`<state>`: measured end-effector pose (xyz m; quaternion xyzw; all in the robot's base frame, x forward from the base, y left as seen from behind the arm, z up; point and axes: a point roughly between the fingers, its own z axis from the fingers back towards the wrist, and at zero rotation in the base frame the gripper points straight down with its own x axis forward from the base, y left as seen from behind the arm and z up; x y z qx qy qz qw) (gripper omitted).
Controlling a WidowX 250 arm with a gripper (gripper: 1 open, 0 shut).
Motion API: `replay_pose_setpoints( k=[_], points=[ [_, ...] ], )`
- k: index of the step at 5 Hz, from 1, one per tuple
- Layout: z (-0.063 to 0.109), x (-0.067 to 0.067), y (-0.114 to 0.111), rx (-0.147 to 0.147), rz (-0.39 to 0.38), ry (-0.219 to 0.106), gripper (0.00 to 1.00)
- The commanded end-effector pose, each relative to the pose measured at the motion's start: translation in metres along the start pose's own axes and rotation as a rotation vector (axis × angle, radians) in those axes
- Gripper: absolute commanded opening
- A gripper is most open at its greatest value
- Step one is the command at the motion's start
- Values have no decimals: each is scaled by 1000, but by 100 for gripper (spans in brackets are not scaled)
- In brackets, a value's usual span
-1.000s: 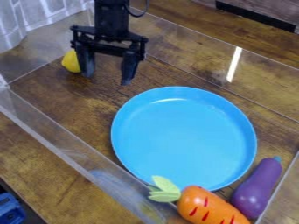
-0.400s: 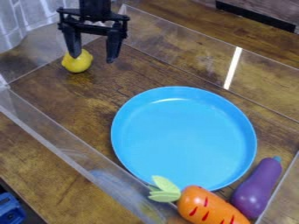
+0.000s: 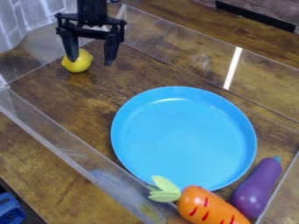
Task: Put the lemon on the blue tray
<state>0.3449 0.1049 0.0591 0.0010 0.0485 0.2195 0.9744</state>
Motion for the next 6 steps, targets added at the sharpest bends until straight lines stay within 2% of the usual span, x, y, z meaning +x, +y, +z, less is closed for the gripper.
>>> replay_pose_setpoints(
  k=[1, 2, 4, 6],
  points=[
    [10, 4, 4, -3, 4, -36, 100],
    [8, 7, 7, -21, 9, -28, 100],
    [28, 24, 1, -66, 44, -38, 100],
    [13, 43, 35, -131, 164, -34, 100]
  ],
)
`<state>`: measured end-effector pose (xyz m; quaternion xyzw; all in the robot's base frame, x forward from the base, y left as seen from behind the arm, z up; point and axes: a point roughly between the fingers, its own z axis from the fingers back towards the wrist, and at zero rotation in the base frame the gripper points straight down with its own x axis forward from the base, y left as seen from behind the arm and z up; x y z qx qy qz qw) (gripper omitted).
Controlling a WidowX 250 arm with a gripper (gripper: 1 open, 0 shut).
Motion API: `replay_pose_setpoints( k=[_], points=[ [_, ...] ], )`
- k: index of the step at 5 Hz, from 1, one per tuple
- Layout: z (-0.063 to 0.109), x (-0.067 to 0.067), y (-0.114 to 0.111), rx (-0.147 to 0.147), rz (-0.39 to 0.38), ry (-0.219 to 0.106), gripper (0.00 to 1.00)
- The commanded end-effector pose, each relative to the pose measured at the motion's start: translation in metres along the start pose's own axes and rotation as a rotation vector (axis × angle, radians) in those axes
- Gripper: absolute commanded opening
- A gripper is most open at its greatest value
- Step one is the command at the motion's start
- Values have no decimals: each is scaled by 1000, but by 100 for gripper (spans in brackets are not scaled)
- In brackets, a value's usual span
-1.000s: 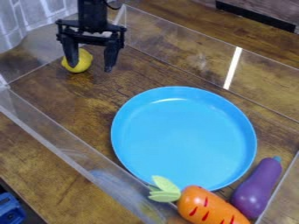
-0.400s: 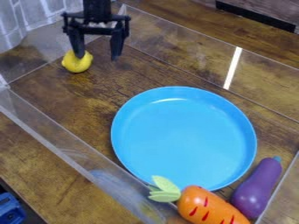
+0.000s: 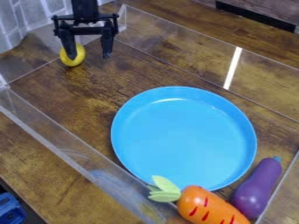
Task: Put the lemon on the blue tray
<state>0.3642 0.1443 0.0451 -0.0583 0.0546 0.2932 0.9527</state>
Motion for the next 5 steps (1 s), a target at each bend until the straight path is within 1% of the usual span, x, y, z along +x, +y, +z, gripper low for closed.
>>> replay_pose_setpoints(
  k=[1, 2, 3, 4, 5],
  points=[
    [21, 20, 18, -42, 60, -80, 100],
    [11, 31, 22, -53, 63, -83, 100],
    [6, 39, 23, -61, 54, -88, 0],
    [11, 41, 34, -61, 38, -91, 0],
    [18, 41, 42, -60, 20, -94, 0]
  ],
)
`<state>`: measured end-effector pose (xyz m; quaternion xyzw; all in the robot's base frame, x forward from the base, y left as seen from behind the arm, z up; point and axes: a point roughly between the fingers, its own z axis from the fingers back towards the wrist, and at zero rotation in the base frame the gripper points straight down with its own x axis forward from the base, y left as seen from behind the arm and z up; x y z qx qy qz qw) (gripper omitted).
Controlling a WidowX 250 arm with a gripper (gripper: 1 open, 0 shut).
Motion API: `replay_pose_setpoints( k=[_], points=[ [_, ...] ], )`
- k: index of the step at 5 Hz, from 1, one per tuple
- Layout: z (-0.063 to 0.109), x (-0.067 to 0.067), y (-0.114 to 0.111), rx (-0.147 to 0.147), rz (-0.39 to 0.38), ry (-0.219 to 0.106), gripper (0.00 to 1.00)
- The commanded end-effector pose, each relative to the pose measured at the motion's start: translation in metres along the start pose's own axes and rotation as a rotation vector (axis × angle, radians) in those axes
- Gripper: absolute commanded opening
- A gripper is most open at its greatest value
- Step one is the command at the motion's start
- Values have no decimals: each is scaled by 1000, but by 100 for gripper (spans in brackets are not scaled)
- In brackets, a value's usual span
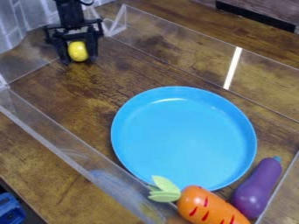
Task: Put the lemon on the blue tray
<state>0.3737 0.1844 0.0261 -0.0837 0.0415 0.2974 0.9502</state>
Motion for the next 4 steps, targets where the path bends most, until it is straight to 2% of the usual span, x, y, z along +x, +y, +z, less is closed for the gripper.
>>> replay_pose_setpoints(
  k=[1, 3, 4],
  points=[
    [37, 5, 15, -3, -7, -87, 0],
    [49, 5, 11, -5, 11, -103, 0],
    [48, -1, 8, -3, -3, -108, 0]
  ],
)
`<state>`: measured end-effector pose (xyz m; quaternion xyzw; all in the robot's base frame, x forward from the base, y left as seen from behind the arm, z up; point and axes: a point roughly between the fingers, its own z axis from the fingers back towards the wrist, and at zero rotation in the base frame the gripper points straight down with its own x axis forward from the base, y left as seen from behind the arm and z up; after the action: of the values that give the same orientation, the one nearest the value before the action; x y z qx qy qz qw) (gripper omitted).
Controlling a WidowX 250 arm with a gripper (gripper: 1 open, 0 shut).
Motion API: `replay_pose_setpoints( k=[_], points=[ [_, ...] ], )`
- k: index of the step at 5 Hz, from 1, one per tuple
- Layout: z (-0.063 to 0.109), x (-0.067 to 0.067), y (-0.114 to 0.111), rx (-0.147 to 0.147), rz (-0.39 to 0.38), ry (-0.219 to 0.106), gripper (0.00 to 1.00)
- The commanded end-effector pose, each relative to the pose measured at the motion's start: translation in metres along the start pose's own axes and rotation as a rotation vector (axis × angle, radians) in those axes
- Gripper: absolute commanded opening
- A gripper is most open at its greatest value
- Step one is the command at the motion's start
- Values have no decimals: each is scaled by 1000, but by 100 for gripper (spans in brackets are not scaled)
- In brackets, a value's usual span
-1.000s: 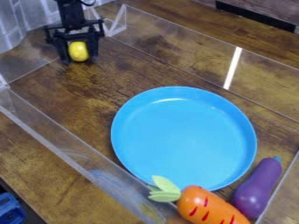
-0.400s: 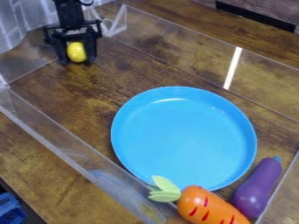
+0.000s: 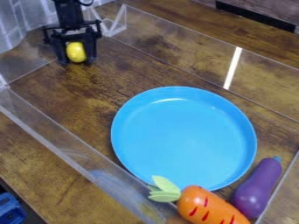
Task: Put the lemon on the blue tray
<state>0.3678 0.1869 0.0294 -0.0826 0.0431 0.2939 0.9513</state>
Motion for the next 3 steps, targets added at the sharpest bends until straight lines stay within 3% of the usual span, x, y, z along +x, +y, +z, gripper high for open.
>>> replay_pose_setpoints(
  k=[1, 3],
  points=[
    [42, -2, 1, -4, -10, -116, 0],
    [59, -7, 3, 13, -142, -116, 0]
  ],
)
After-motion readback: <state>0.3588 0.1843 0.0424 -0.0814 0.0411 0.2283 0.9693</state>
